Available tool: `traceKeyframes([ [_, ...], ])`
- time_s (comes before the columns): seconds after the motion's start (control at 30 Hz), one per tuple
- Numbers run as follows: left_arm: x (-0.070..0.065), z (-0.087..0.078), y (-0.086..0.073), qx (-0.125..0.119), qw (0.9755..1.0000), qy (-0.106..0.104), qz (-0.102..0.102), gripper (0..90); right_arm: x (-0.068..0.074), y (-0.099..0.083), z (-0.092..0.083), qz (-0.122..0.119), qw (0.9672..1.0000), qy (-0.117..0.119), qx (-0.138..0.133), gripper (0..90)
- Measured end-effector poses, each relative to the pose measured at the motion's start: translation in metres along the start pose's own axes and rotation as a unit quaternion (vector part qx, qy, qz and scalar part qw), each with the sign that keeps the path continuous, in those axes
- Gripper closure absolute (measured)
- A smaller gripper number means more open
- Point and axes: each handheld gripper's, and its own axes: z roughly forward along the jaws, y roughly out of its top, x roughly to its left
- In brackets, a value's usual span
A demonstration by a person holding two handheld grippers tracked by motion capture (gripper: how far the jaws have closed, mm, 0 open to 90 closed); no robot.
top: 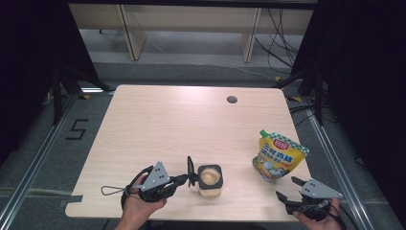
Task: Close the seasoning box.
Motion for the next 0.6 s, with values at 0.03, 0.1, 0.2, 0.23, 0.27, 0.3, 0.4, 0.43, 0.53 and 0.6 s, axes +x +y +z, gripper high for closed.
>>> traceKeyframes([
  [0.03,-0.001,0.000,0.001,-0.002,1.0000,0.002,-0.006,89.5,0.001,0.000,0.000,0.003,1.0000,0.001,0.001,25.6],
  [0.1,0.000,0.000,0.005,0.005,0.9999,0.004,0.012,89.5,0.000,0.000,0.000,-0.003,1.0000,0.002,-0.001,25.5],
  [0.2,0.000,-0.001,0.009,0.004,0.9999,0.008,0.009,89.5,0.002,0.000,0.001,0.003,1.0000,0.003,0.000,25.5],
  [0.23,0.001,-0.002,0.010,0.006,0.9999,0.010,0.010,89.5,0.000,0.000,0.001,-0.003,1.0000,0.003,-0.001,25.5],
  [0.27,0.000,-0.001,0.010,0.003,0.9999,0.010,0.000,89.5,-0.001,0.000,0.001,-0.008,1.0000,0.004,-0.001,25.5],
  [0.3,0.001,-0.001,0.012,0.006,0.9999,0.010,0.011,89.5,-0.001,0.000,0.001,-0.007,1.0000,0.004,-0.001,25.5],
  [0.4,0.000,0.000,0.015,0.010,0.9997,0.010,0.020,89.4,0.000,0.000,0.001,-0.001,1.0000,0.004,0.003,25.6],
  [0.43,0.000,0.001,0.016,0.011,0.9997,0.007,0.020,89.4,-0.001,0.000,0.001,-0.008,1.0000,0.001,-0.001,25.5],
  [0.53,-0.002,0.004,0.018,0.010,0.9998,0.004,0.017,89.4,-0.001,0.001,0.001,-0.008,1.0000,0.003,0.000,25.5],
  [0.6,-0.003,0.007,0.021,0.009,0.9996,-0.002,0.025,89.4,-0.001,0.001,0.001,-0.007,1.0000,0.003,0.000,25.6],
])
